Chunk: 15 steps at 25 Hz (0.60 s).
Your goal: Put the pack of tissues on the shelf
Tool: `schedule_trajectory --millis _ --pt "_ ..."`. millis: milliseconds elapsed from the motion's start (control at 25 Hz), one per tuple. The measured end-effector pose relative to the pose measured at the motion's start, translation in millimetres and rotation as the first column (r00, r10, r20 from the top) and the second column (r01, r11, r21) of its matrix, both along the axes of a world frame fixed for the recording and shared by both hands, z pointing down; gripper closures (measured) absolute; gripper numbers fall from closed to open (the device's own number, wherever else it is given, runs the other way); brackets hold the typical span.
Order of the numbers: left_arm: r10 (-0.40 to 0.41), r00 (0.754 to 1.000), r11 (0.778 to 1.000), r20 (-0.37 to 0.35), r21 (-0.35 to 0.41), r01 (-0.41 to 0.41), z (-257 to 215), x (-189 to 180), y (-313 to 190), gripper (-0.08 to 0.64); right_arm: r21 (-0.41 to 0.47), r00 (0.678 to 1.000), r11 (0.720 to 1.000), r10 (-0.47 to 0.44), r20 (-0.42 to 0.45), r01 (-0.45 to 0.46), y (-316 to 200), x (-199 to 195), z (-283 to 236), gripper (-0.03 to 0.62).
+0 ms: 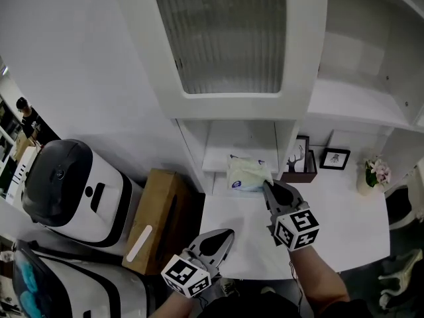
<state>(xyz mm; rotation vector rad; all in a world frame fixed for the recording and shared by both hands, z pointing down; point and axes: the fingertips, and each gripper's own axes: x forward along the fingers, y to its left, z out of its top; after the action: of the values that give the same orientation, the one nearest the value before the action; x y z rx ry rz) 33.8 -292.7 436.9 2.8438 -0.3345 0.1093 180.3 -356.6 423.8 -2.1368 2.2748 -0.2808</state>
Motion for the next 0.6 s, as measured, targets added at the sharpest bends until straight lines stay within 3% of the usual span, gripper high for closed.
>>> schedule_trajectory --millis 600 --pt "0.09 0.996 0.996 -0.012 -0.025 -0.09 8 1 -55 0.555 -0.059 0.994 0.992 0.111 -0.014 -0.112 -56 14 13 0.583"
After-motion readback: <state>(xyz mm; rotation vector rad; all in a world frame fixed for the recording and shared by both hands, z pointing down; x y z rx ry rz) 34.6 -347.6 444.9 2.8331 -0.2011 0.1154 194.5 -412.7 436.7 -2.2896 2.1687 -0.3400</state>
